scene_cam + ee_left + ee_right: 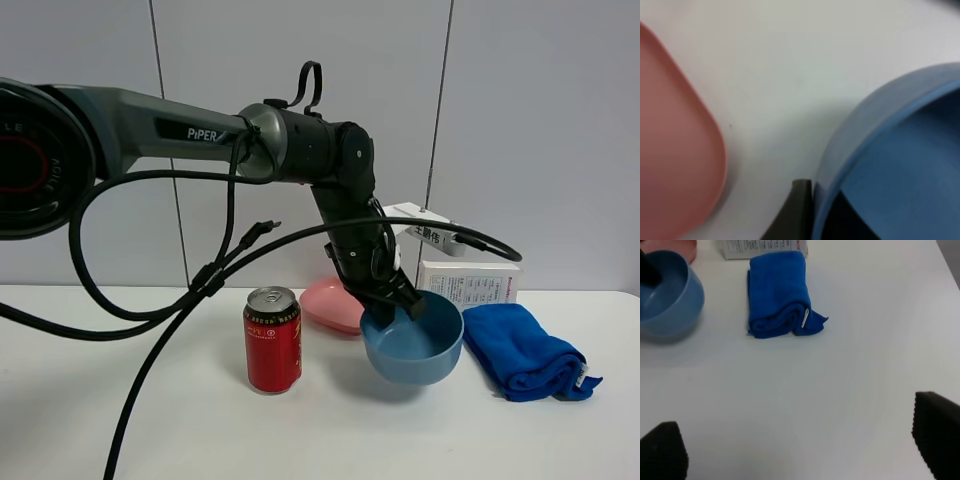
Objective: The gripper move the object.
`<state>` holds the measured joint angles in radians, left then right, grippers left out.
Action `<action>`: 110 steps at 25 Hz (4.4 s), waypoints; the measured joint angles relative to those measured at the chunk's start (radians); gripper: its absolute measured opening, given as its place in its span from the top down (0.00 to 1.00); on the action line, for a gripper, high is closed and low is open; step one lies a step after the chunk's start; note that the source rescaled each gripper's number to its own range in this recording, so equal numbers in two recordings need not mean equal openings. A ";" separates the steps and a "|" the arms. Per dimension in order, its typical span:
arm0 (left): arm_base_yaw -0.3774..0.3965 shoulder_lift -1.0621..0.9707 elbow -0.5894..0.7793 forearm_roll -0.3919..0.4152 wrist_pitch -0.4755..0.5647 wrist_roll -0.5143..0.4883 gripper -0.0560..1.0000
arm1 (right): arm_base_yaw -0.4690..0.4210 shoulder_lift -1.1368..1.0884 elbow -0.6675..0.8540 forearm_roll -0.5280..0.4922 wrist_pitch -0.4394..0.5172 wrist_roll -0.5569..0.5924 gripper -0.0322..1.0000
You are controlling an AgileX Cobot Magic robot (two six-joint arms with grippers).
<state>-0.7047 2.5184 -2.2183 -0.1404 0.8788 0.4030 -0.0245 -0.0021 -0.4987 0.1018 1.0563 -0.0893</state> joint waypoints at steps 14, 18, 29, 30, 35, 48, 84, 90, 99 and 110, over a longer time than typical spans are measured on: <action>0.000 0.057 -0.001 -0.022 0.003 0.020 0.95 | 0.000 0.000 0.000 0.000 0.000 0.000 0.00; 0.000 0.057 -0.002 -0.025 0.005 0.020 0.95 | 0.000 0.000 0.000 0.000 0.000 0.000 0.00; 0.000 0.057 -0.002 -0.057 -0.017 0.008 0.06 | 0.000 0.000 0.000 0.000 0.000 0.000 0.00; 0.000 0.057 -0.002 -0.061 -0.018 0.001 0.04 | 0.000 0.000 0.000 0.000 0.000 0.000 0.00; 0.000 0.035 -0.002 -0.065 -0.012 -0.009 0.00 | 0.000 0.000 0.000 0.000 0.000 0.000 0.00; 0.117 -0.263 -0.007 -0.072 0.043 -0.015 0.00 | 0.000 0.000 0.000 0.000 0.000 0.000 0.00; 0.917 -1.468 1.309 0.009 -0.223 -0.106 0.00 | 0.000 0.000 0.000 0.000 0.000 0.000 0.00; 0.997 -1.789 1.487 -0.025 -0.156 -0.108 0.00 | 0.000 0.000 0.000 0.000 0.000 0.000 0.00; 1.000 -2.192 1.609 -0.051 0.055 -0.202 0.00 | 0.000 0.000 0.000 0.000 0.000 0.000 0.00; 1.000 -2.398 1.681 -0.062 0.129 -0.234 0.00 | 0.000 0.000 0.000 0.000 0.000 0.000 0.00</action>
<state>0.2951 0.1201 -0.5371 -0.2026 1.0075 0.1687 -0.0245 -0.0021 -0.4987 0.1018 1.0563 -0.0893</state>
